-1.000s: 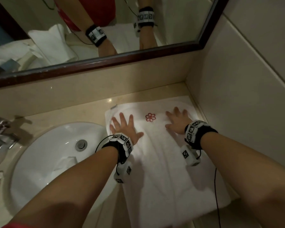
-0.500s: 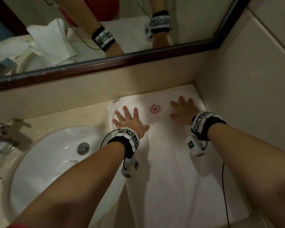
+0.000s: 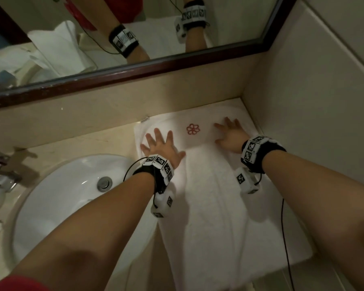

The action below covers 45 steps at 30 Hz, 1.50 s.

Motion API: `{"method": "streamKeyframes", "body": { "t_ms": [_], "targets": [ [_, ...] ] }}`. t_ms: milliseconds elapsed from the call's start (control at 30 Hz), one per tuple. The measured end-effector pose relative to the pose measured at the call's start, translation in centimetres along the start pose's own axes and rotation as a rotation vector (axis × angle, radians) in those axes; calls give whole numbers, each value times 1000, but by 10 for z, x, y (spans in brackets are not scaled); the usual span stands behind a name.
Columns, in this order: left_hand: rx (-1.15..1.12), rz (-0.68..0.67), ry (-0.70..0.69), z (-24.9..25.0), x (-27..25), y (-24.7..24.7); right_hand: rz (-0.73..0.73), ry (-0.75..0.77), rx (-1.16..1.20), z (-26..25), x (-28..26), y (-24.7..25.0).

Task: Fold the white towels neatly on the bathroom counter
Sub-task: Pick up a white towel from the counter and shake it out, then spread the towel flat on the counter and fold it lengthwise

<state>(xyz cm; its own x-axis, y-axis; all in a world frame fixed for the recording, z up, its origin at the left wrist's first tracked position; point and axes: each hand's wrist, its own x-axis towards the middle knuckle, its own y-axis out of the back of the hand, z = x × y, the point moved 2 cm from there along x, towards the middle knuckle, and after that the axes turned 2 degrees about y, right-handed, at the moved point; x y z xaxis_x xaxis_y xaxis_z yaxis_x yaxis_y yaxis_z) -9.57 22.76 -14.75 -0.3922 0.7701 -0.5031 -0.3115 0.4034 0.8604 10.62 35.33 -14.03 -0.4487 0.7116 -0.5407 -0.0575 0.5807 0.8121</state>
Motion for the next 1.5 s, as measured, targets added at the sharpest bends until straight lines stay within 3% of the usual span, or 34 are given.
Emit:
{"method": "streamKeyframes", "body": {
  "t_ms": [200,633,867,1100,1300,1500],
  "targets": [
    [55,85,-46,12,-44,-6,14,50,19,-4,-52,-4],
    [83,-23,-186,34,-163,-42,40,-14,275,7,-189,-61],
    [121,-30,-305,33,-218,-51,96,-109,398,-2,-272,-98],
    [119,-121,-357,6,-262,-96,203,-270,573,-11,-341,-157],
    [200,-165,-385,4,-285,-132,249,-420,898,8,-372,-207],
    [202,-137,-373,19,-282,-148,367,-550,1045,59,-357,-224]
  ]
}}
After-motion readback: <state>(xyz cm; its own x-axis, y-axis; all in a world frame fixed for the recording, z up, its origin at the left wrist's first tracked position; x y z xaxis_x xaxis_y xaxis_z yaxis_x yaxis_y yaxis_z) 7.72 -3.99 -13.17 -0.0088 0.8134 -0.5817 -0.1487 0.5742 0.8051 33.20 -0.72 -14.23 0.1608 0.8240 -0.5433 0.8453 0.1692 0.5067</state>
